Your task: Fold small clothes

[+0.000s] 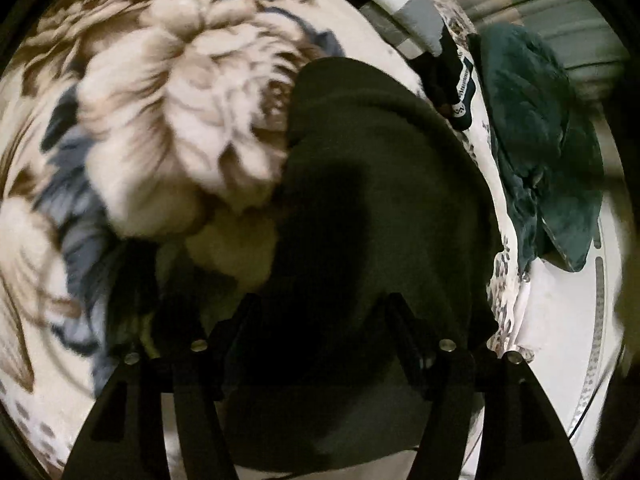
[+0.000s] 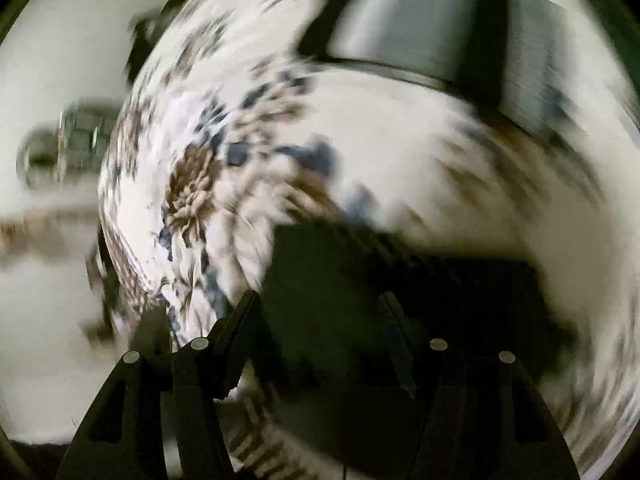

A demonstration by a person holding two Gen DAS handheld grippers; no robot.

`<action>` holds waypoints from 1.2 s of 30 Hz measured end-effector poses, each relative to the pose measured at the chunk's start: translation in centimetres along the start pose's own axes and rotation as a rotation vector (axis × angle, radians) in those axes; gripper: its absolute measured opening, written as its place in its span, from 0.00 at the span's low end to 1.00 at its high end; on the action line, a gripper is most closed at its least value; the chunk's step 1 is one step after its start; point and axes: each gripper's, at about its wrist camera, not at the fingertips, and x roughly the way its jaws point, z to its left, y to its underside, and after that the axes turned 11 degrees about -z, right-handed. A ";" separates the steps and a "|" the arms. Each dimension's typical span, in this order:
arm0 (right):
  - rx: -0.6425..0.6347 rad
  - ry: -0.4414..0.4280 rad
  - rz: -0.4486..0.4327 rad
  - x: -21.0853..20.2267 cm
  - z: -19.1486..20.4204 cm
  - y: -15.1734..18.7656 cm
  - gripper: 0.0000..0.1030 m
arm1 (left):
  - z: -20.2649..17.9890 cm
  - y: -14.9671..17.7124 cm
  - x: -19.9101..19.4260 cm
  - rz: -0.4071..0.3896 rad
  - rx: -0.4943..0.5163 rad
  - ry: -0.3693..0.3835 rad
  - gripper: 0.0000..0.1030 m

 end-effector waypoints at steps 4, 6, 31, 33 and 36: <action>-0.150 0.041 0.274 9.3 4.7 -5.0 0.61 | 0.0 -0.3 0.3 -0.003 -0.004 0.012 0.59; -0.198 0.083 0.405 12.0 5.6 -4.6 0.38 | 0.6 -0.1 0.2 0.001 -0.014 0.020 0.59; 0.353 0.218 -0.096 -11.3 -17.0 3.3 0.72 | 4.9 0.1 -1.5 0.071 -0.018 -0.046 0.65; 0.450 0.227 -0.114 -12.9 -20.3 7.2 0.72 | 4.9 0.0 -0.5 0.084 -0.022 -0.027 0.80; 0.524 0.163 -0.115 -13.2 -23.7 10.6 0.72 | 4.1 -0.6 1.1 0.116 -0.047 0.001 1.00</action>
